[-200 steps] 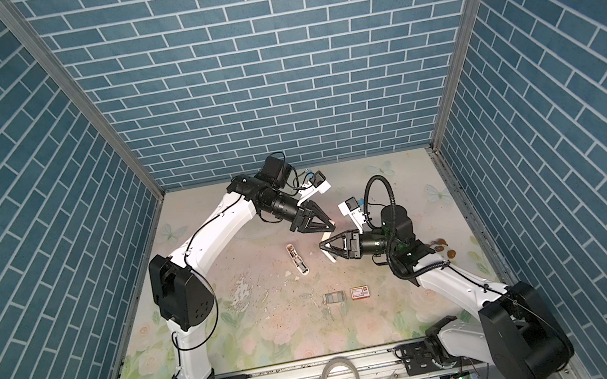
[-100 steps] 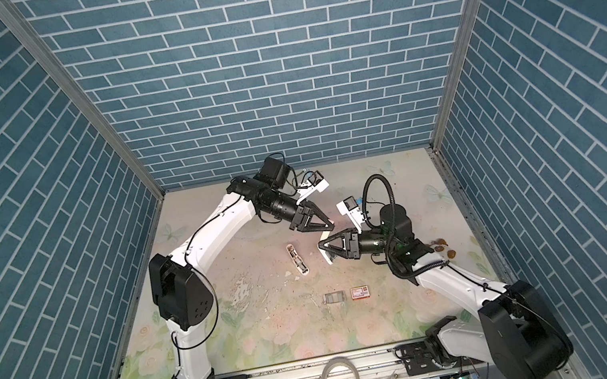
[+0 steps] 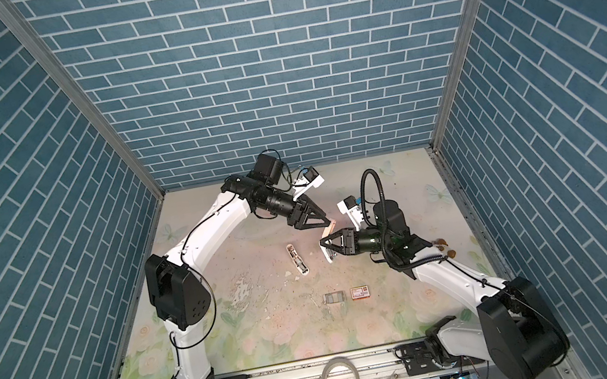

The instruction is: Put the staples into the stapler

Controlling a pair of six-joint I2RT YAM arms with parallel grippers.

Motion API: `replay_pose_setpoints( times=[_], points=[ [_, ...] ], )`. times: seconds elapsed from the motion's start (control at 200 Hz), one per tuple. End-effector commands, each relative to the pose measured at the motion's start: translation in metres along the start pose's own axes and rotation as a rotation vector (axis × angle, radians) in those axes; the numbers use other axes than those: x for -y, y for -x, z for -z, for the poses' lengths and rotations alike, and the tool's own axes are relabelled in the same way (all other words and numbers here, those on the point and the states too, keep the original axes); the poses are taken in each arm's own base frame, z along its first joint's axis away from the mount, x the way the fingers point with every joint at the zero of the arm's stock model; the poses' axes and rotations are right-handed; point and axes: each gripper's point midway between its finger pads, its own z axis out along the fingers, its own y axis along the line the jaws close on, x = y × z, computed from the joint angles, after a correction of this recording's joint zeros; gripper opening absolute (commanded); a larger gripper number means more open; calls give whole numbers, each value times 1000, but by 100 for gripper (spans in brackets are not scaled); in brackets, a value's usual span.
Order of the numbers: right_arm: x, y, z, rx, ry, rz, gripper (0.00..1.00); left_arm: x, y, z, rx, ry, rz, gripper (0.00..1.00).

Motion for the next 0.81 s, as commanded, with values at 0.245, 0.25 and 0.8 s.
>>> replay_pose_setpoints(
  times=[0.245, 0.25, 0.8],
  points=[
    [64, -13, 5, -103, -358, 81, 13, -47, 1, 110, -31, 605, -154, 68],
    [64, -12, 5, -104, -361, 84, 13, -47, 1, 111, -34, 611, -158, 68],
    [126, -31, -28, -304, -690, 198, 14, -48, -47, 135, -56, 734, -163, 68]
  ],
)
